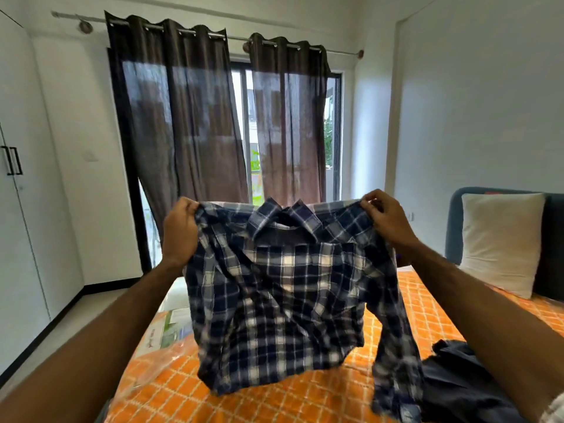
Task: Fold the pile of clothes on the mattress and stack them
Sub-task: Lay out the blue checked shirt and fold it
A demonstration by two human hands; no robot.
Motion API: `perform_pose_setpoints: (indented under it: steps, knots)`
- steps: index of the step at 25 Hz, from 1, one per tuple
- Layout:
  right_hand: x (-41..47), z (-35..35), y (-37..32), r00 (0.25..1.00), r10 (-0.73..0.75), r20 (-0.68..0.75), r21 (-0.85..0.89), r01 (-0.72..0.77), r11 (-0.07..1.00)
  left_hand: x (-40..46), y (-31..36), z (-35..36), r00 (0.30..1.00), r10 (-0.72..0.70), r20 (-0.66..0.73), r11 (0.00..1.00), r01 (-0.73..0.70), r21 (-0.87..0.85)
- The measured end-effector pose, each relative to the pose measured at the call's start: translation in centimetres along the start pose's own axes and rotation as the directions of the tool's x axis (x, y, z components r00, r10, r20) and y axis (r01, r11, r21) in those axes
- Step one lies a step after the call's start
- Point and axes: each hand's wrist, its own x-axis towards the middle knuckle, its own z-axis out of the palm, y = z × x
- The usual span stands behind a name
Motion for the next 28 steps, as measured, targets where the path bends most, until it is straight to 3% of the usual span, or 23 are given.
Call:
perform_pose_setpoints:
  steps: [2, 4, 6, 8, 12, 15, 17, 20, 23, 26, 28]
  knots:
    - [0.2, -1.8, -2.1, 0.994, -0.042, 0.105, 0.295, 0.009, 0.955, 0.6, 1.5, -0.9, 0.992, -0.072, -0.108, 0.971, 0.044, -0.237]
    - [0.4, -3.3, -3.0, 0.984, -0.045, 0.173, 0.423, -0.033, 0.905, 1.3, 2.4, -2.3, 0.981, 0.088, -0.173, 0.968, -0.126, -0.219]
    - [1.0, -2.9, -2.7, 0.995, 0.021, 0.095, 0.217, -0.041, 0.975, 1.8, 2.2, -2.6, 0.966, 0.255, -0.038, 0.965, -0.256, -0.049]
    - [1.9, -1.5, -1.5, 0.996, 0.055, -0.072, -0.058, -0.06, 0.997, 2.3, 2.5, -2.5, 0.959, 0.282, 0.004, 0.956, -0.282, 0.082]
    - [2.7, -1.3, -1.5, 0.977, -0.037, -0.209, -0.149, 0.006, 0.989, 2.7, 3.3, -4.1, 0.924, 0.381, 0.002, 0.874, -0.361, 0.327]
    - [2.1, -2.1, -1.5, 0.983, -0.086, -0.162, -0.227, 0.048, 0.973, 2.3, 2.7, -5.6, 0.914, 0.393, 0.105, 0.817, -0.399, 0.415]
    - [1.6, -2.6, -1.6, 0.991, -0.091, -0.102, -0.188, 0.071, 0.98, 1.7, 2.2, -6.2, 0.924, 0.353, 0.147, 0.859, -0.383, 0.34]
    - [0.6, -4.1, -2.2, 0.997, -0.072, -0.005, -0.122, 0.071, 0.99, 0.9, 1.6, -7.9, 0.921, 0.312, 0.234, 0.935, -0.341, 0.098]
    - [0.0, -5.1, -3.4, 0.994, 0.005, 0.107, -0.047, 0.0, 0.999, 1.5, 1.6, -9.1, 0.917, 0.2, 0.345, 0.973, -0.227, 0.04]
    - [-0.5, -5.7, -5.2, 0.959, 0.118, 0.256, 0.088, -0.145, 0.986, 1.4, 2.6, -9.3, 0.913, 0.041, 0.405, 0.985, 0.031, -0.171]
    - [-0.9, -6.0, -5.7, 0.92, 0.203, 0.336, 0.153, -0.266, 0.952, 1.0, 3.3, -9.6, 0.923, -0.065, 0.378, 0.892, 0.224, -0.393]
